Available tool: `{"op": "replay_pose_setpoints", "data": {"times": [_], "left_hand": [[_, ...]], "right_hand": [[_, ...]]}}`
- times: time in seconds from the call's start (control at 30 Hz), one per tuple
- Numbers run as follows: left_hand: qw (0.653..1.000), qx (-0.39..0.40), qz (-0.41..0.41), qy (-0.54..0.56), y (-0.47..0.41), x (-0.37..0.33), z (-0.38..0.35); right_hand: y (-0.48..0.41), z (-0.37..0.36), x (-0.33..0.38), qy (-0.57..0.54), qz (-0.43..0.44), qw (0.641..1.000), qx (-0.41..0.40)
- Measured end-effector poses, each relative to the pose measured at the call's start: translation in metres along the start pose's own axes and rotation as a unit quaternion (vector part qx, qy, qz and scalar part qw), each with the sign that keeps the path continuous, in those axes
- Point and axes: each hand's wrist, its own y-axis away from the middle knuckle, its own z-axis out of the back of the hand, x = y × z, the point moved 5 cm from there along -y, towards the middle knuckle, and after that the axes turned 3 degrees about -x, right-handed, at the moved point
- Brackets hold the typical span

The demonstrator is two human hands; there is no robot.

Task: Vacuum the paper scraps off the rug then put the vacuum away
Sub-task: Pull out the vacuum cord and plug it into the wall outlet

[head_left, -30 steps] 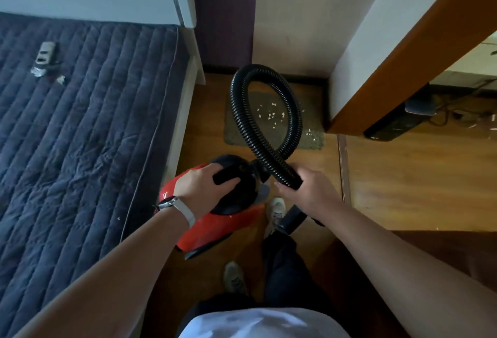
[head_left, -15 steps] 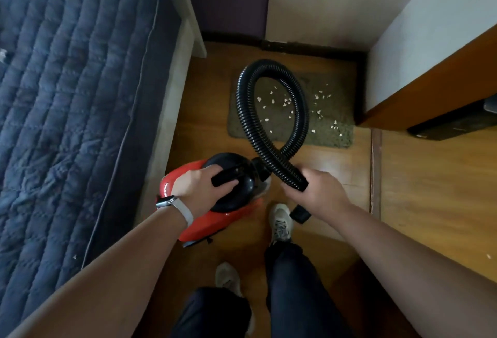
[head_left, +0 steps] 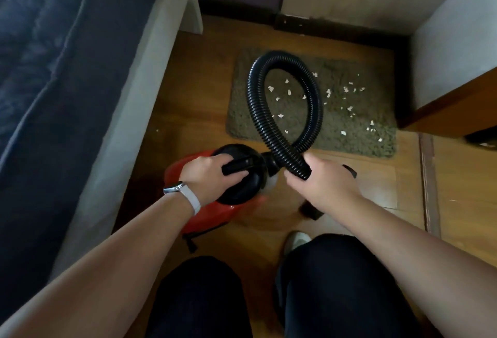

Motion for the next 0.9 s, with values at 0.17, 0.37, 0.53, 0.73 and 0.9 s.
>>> {"op": "replay_pose_setpoints", "data": {"times": [0.17, 0.37, 0.53, 0.73, 0.9], "left_hand": [[0.999, -0.034, -0.029, 0.026, -0.033, 0.023, -0.046], [0.998, -0.022, -0.033, 0.044, -0.045, 0.038, -0.079], [0.998, -0.033, -0.015, 0.047, -0.045, 0.049, -0.085], [0.998, -0.047, -0.037, 0.031, -0.039, 0.053, -0.091], [0.997, -0.055, -0.042, 0.041, -0.038, 0.056, -0.093]], "right_hand": [[-0.032, -0.028, 0.007, -0.067, 0.047, 0.997, -0.002], [-0.051, -0.071, 0.002, -0.071, 0.059, 0.994, 0.054], [-0.067, -0.114, 0.005, -0.001, 0.1, 0.993, 0.058], [-0.085, -0.141, -0.01, -0.045, 0.117, 0.992, 0.0], [-0.081, -0.151, -0.015, -0.052, 0.102, 0.993, -0.024]]}}
